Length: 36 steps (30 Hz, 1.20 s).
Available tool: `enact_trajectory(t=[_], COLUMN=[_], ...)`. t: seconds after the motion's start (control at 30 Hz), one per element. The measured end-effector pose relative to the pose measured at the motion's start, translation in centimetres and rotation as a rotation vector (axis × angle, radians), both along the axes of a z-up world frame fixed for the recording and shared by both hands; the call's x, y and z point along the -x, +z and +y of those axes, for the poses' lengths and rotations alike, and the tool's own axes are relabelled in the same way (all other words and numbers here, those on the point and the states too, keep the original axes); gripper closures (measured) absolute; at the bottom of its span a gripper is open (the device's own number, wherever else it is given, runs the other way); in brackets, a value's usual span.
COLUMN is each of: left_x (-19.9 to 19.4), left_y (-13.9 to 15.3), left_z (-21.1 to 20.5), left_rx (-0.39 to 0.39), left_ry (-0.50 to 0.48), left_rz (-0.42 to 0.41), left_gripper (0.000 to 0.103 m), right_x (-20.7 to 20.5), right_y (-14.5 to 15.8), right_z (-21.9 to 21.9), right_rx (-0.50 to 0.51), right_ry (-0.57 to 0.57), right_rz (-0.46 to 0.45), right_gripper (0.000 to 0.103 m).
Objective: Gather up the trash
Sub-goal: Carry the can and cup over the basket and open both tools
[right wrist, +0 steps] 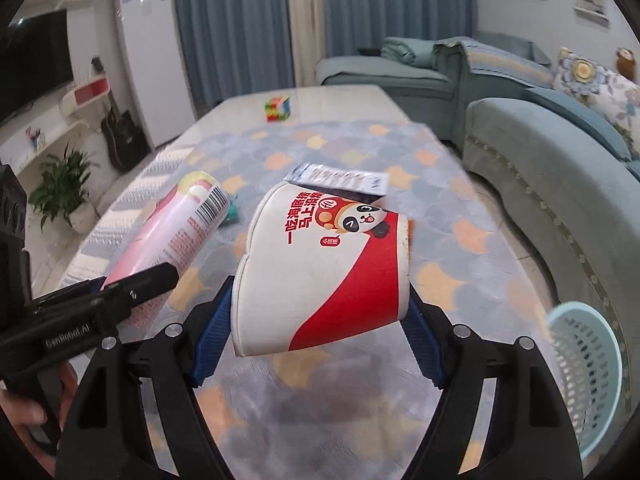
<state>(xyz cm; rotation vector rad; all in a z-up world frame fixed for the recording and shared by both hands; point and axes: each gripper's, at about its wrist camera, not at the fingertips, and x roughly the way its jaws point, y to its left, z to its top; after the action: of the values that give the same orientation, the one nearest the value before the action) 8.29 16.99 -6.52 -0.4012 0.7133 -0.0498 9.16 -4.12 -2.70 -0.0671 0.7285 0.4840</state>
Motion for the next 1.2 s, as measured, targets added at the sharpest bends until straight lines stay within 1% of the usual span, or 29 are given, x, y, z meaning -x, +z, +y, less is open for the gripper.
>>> enact_trajectory(t=[0.07,0.13,0.17,0.23,0.33,0.4,0.53,0.67,0.73,0.8,0.97,1.03,1.13,1.2], left_x=[0.2,0.1,0.1,-0.1,-0.7,-1.0,-2.0,-3.4,-4.3,-5.0,-6.6,-7.0,-7.4,-7.9], left_y=[1.2,2.1,2.3,2.7,3.5,4.1,5.3,5.5,5.1,4.5,1.9,0.5,-1.3,-2.2], left_z=[-1.6,-3.6,-4.7,-7.2,-11.8,-14.0,-19.0,-23.8,-26.3,-28.2,-32.2,-33.5,-34.4,-34.9], left_rx=[0.013,0.025,0.023,0.008,-0.032,-0.041,-0.003,-0.015,-0.010,0.015,0.037,0.030,0.021,0.011], left_ry=[-0.036,-0.085,-0.111,-0.168,-0.263,-0.304,-0.385,-0.447,-0.485,-0.508,-0.556,-0.576,-0.595,-0.604], left_rz=[-0.021,-0.035,-0.037,-0.038,-0.038,-0.043,-0.051,-0.039,-0.020,-0.002,0.057,0.079,0.115,0.134], left_gripper=[0.057,0.057,0.057,0.057,0.057,0.057,0.057,0.057,0.057,0.057,0.057,0.057,0.057,0.056], right_x=[0.8,1.7,2.4,3.1,3.6,3.8,4.0,3.9,4.1,4.1,3.9,3.6,2.6,2.0], right_y=[0.9,1.7,2.2,2.6,3.0,3.0,2.5,1.4,0.8,0.1,-2.7,-4.1,-7.1,-8.5], right_z=[-2.0,-4.0,-5.6,-8.6,-13.1,-15.8,-20.9,-25.1,-26.9,-28.9,-31.9,-32.5,-33.8,-34.1], right_rx=[-0.007,0.006,0.022,0.043,0.042,0.047,0.052,0.036,0.021,-0.006,0.001,0.006,0.007,0.005], right_ry=[-0.029,-0.052,-0.072,-0.129,-0.205,-0.250,-0.349,-0.434,-0.460,-0.486,-0.555,-0.576,-0.605,-0.613], right_rz=[-0.010,-0.037,-0.061,-0.074,-0.069,-0.070,-0.054,-0.013,-0.001,0.017,0.086,0.123,0.216,0.255], right_gripper=[0.030,0.030,0.030,0.030,0.030,0.030,0.030,0.029,0.029,0.029,0.029,0.029,0.028,0.028])
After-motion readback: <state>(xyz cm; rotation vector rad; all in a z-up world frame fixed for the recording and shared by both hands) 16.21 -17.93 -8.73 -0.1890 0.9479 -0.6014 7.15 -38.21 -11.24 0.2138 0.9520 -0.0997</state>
